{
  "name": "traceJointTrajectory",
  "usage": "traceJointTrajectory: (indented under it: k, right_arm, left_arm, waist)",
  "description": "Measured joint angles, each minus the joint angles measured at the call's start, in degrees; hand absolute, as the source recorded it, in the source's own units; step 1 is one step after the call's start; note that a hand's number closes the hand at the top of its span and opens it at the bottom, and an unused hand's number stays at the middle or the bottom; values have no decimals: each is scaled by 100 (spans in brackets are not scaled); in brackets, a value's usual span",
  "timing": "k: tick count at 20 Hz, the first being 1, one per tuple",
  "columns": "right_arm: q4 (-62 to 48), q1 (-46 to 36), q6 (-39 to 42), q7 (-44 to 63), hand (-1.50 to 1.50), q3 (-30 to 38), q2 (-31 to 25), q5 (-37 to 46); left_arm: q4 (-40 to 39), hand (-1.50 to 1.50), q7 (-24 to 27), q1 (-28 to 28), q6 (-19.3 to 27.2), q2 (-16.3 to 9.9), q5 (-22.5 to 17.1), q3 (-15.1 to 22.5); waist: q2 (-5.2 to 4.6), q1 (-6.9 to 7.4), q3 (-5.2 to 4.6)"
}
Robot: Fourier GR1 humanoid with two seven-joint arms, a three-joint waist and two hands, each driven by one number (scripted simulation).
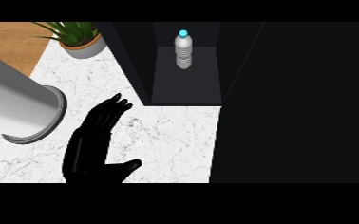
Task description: Pick up the bottled water, place it into the cabinet and close the cabinet
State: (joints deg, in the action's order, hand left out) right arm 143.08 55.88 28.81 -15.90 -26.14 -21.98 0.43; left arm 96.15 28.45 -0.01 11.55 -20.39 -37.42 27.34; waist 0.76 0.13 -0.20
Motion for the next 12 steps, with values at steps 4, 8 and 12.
traceJointTrajectory:
  k: [4, 8, 12]
  right_arm:
    - [24, -71, 5, 113, 150, -318, -224, 48]
    - [22, -355, 9, 330, 150, -682, -384, 111]
    - [23, -724, -53, 481, 150, -802, -521, 161]
  left_arm:
    - [309, -150, 32, 454, -248, -262, -312, -259]
    - [537, -150, 12, 780, -489, -543, -594, -545]
    - [748, -150, -19, 1069, -718, -797, -852, -795]
  waist:
    - [15, 36, -13]
    - [27, 101, -26]
    - [43, 213, -47]
